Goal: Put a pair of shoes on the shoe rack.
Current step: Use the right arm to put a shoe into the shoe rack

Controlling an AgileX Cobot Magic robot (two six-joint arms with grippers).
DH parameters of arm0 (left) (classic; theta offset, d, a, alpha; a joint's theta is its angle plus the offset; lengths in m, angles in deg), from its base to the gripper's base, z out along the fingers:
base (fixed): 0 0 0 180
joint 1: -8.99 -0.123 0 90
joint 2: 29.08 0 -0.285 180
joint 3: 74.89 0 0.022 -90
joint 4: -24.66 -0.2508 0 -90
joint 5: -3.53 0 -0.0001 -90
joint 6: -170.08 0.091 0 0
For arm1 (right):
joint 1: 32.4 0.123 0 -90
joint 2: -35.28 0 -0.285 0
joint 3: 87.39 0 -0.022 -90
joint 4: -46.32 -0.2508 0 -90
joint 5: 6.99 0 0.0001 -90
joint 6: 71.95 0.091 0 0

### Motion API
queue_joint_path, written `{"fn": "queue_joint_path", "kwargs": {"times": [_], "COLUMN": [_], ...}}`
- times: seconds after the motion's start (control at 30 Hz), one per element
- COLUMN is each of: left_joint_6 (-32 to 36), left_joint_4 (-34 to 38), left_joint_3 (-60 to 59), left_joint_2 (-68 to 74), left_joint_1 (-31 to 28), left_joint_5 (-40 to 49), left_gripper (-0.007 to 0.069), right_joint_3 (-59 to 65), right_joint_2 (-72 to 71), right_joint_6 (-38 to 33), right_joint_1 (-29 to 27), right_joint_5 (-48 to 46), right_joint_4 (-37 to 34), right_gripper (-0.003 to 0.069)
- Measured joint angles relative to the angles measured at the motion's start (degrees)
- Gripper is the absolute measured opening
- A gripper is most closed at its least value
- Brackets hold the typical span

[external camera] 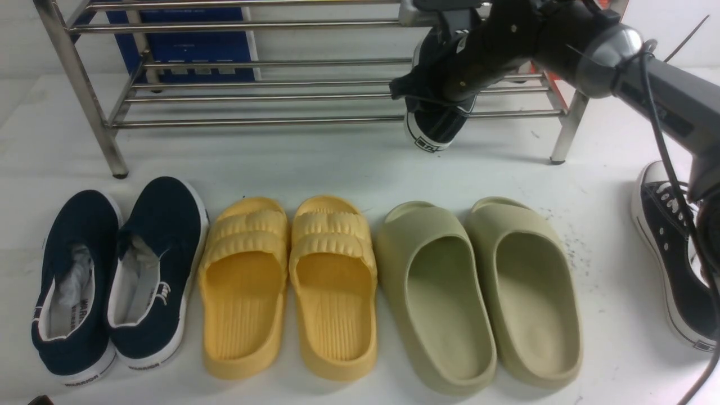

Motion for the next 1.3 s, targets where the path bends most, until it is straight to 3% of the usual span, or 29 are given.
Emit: {"fn": "queue_joint_path", "kwargs": {"times": [0.23, 0.47, 0.7, 0.97, 1.3], "left_joint_6": [0.0, 0.0, 0.0, 0.0, 0.0], "left_joint_4": [0.0, 0.0, 0.0, 0.0, 0.0], "left_joint_3": [0.0, 0.0, 0.0, 0.0, 0.0], "left_joint_2": [0.0, 0.0, 0.0, 0.0, 0.0], "left_joint_1": [0.0, 0.0, 0.0, 0.0, 0.0], "left_joint_5": [0.0, 0.0, 0.0, 0.05, 0.05], "left_gripper": [0.0238, 0.0238, 0.0238, 0.0238, 0.0238], "right_joint_3": [0.0, 0.0, 0.0, 0.0, -0.15], "right_joint_2": [0.0, 0.0, 0.0, 0.0, -0.6], "right_joint_6": [-2.13, -10.69, -11.78, -7.68, -7.4], "right_joint_1": [0.2, 2.86, 3.54, 3.42, 3.42], "right_joint_5": [-0.23, -3.1, -1.71, 1.46, 3.0], "right_joint_4": [0.0, 0.85, 2.39, 2.85, 3.91], "right_gripper": [0.0226, 0.0103, 0.0071, 0.0158, 0.0347]}}
